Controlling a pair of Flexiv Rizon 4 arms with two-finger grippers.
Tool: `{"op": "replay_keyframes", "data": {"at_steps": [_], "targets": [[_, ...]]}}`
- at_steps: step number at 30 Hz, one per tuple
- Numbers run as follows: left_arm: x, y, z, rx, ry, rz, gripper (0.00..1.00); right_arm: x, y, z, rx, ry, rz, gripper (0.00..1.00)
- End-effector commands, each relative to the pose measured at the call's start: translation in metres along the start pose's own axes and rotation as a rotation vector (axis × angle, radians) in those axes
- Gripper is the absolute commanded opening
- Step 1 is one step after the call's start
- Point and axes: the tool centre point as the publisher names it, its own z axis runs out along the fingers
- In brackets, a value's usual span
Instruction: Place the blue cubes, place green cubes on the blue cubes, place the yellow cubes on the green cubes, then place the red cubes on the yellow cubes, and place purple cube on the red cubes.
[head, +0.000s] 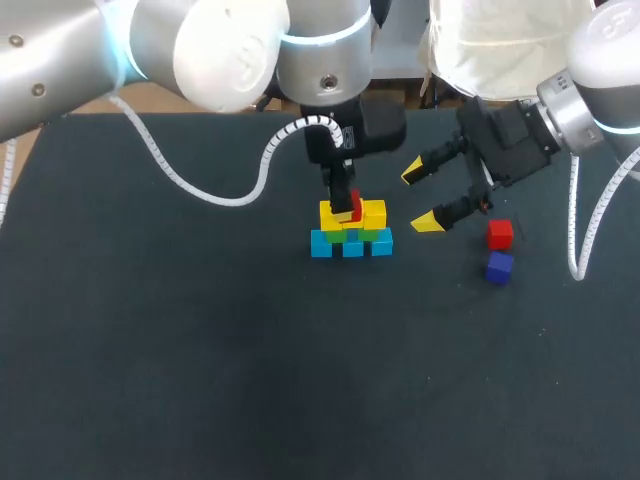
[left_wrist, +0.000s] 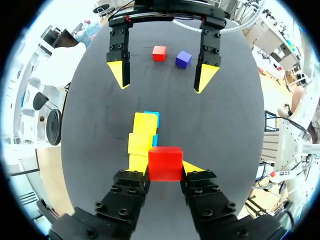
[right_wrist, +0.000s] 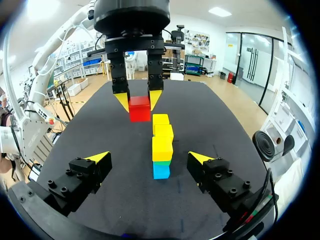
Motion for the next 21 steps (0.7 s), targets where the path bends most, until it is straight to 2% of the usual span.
{"op": "replay_keyframes", "data": {"at_steps": [1, 21], "targets": [[-0.002, 0.005, 0.002, 0.008, 0.008, -0.002, 0.00, 0.000, 0.001, 0.000, 0.001, -0.002, -0.001, 1.00], [-0.001, 0.016, 0.008, 0.003, -0.013, -0.001, 0.00, 0.000, 0.001, 0.000, 0.001, -0.002, -0.001, 1.00]]}}
